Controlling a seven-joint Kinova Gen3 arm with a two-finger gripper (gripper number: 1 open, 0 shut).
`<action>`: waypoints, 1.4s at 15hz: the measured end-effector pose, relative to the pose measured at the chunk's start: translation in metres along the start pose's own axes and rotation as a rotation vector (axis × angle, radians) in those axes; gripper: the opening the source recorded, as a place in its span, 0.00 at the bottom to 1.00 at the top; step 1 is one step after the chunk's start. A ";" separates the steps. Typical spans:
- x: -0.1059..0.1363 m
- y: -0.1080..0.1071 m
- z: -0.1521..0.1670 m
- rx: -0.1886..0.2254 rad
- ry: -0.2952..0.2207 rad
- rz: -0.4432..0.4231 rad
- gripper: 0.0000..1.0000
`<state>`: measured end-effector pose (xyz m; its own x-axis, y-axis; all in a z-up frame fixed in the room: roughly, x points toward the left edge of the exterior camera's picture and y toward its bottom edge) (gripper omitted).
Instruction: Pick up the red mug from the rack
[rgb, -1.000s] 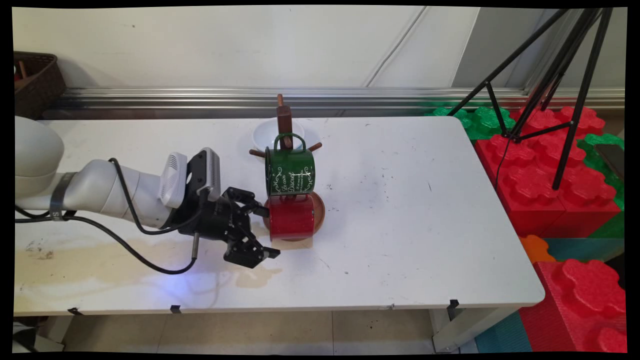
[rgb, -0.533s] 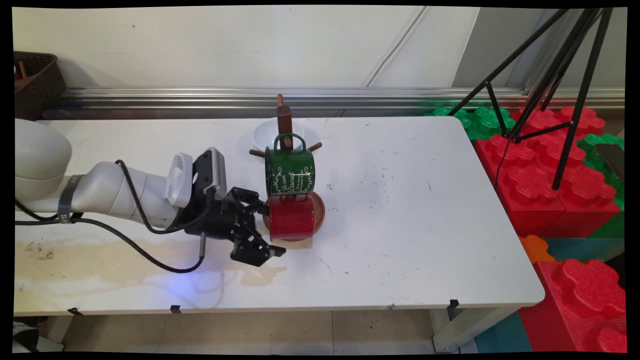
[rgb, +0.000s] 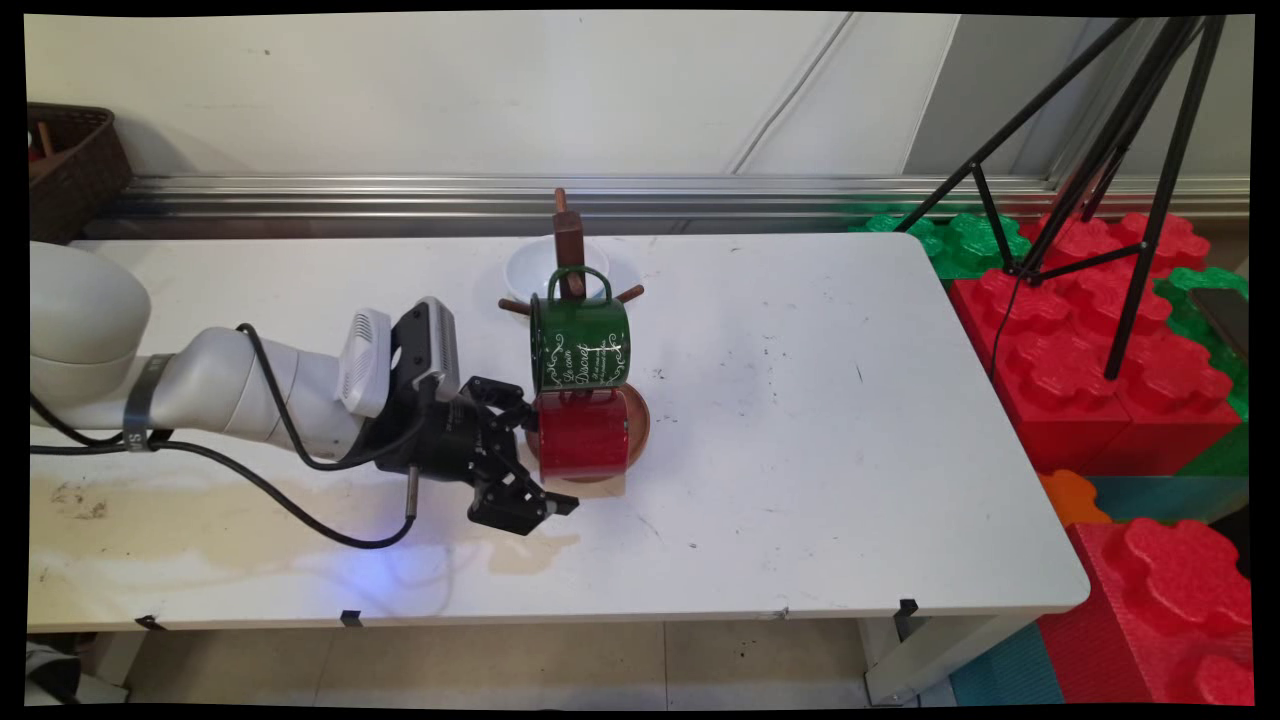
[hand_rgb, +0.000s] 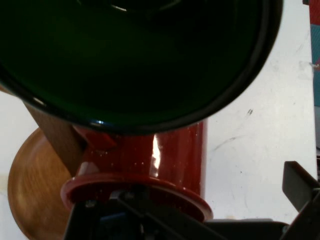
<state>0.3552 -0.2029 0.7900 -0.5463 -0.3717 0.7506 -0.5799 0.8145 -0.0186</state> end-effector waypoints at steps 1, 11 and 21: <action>0.000 0.000 0.000 0.000 0.001 0.000 1.00; -0.002 -0.003 0.002 0.000 0.012 -0.015 1.00; -0.003 -0.005 0.002 -0.005 0.021 -0.027 1.00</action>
<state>0.3587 -0.2065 0.7870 -0.5177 -0.3837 0.7647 -0.5908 0.8068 0.0048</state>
